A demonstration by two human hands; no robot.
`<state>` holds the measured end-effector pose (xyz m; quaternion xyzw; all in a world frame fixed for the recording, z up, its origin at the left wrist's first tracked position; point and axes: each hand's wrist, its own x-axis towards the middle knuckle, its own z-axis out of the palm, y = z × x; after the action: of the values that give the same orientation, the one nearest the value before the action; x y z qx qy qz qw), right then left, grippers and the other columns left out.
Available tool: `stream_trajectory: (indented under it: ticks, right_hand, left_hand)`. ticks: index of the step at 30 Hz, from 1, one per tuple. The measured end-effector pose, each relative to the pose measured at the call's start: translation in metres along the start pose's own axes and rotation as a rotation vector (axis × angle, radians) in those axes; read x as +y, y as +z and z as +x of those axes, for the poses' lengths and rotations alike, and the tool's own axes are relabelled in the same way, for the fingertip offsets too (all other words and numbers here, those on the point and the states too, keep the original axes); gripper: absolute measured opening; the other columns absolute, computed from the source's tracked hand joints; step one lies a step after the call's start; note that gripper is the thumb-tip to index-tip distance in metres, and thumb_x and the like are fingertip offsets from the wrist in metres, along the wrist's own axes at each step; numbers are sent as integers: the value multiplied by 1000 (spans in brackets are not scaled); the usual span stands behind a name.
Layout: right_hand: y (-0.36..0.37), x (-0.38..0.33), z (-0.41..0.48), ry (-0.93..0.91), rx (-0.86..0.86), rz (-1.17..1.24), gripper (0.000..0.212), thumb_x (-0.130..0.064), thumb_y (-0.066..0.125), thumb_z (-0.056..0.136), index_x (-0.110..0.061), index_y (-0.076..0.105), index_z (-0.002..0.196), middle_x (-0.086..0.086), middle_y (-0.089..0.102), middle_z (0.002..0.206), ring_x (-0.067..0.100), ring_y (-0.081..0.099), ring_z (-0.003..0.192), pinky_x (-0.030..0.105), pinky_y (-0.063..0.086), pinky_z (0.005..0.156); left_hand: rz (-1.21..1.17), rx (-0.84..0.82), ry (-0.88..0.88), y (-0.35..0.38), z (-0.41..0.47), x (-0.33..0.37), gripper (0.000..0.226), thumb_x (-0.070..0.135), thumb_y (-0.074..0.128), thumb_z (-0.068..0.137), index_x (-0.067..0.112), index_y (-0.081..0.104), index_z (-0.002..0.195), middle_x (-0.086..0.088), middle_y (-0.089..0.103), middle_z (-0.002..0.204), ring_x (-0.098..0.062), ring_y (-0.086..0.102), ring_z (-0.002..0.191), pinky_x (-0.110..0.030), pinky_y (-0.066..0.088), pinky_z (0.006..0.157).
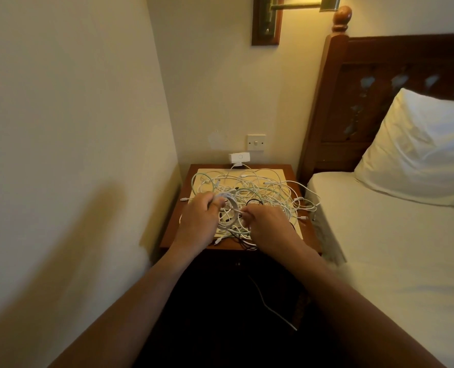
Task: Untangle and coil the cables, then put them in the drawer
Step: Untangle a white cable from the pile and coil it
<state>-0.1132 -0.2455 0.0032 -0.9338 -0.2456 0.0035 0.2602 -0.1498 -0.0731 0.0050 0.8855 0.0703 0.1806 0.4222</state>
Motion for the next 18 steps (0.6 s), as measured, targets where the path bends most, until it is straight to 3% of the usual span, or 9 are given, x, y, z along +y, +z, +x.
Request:
stream_trajectory:
  ticks: [3, 5, 8, 10, 12, 14, 18]
  right_hand:
    - [-13, 3, -8, -52, 20, -16, 21, -18, 52, 105, -12, 72, 103, 3, 75, 88, 23, 69, 80, 46, 57, 78]
    - [-29, 0, -16, -96, 76, 56, 23, -21, 52, 107, -14, 74, 110, 1, 77, 93, 17, 69, 82, 36, 57, 77]
    - [-43, -7, -23, -147, 153, 121, 23, -19, 52, 107, -15, 74, 115, -3, 77, 103, 9, 68, 88, 22, 50, 75]
    - [-41, -4, -23, -153, 231, 131, 23, -21, 54, 106, -16, 74, 117, -3, 75, 105, 11, 65, 94, 26, 49, 77]
    - [-38, 3, -20, -155, 331, 44, 22, -22, 62, 102, -17, 77, 117, -2, 68, 105, 16, 56, 100, 29, 42, 77]
    - [-34, 8, -18, -133, 360, 24, 22, -22, 68, 98, -16, 78, 117, -3, 60, 99, 15, 52, 94, 24, 38, 73]
    - [-25, 2, -20, -68, 349, 251, 21, -18, 71, 97, -20, 77, 117, -10, 68, 99, 4, 62, 83, 19, 51, 69]
  left_hand:
    - [-13, 5, -73, -16, 19, -14, 25, 31, 53, 105, 23, 71, 89, 6, 64, 78, -18, 61, 71, -31, 44, 61]
    - [-64, 16, -94, -27, 28, -16, 25, 30, 54, 105, 24, 73, 91, 1, 67, 77, -20, 61, 65, -29, 44, 58]
    - [-27, 113, -9, -36, 34, -1, 23, 28, 54, 104, 21, 73, 94, -1, 69, 80, -13, 63, 69, -30, 46, 59]
    - [-56, 159, 21, -37, 33, 10, 22, 28, 53, 105, 22, 71, 95, 2, 67, 77, -7, 61, 64, -26, 46, 57]
    - [-268, 111, -30, -35, 28, 19, 22, 24, 52, 107, 24, 71, 96, 0, 63, 73, -4, 55, 54, -25, 47, 54]
    - [-491, 23, -83, -30, 19, 27, 21, 17, 51, 107, 22, 71, 100, -4, 61, 72, -7, 54, 54, -25, 49, 53]
    - [-630, -13, -105, -12, 5, 32, 16, 18, 57, 104, 20, 73, 107, -4, 65, 81, -11, 59, 64, -26, 54, 55]
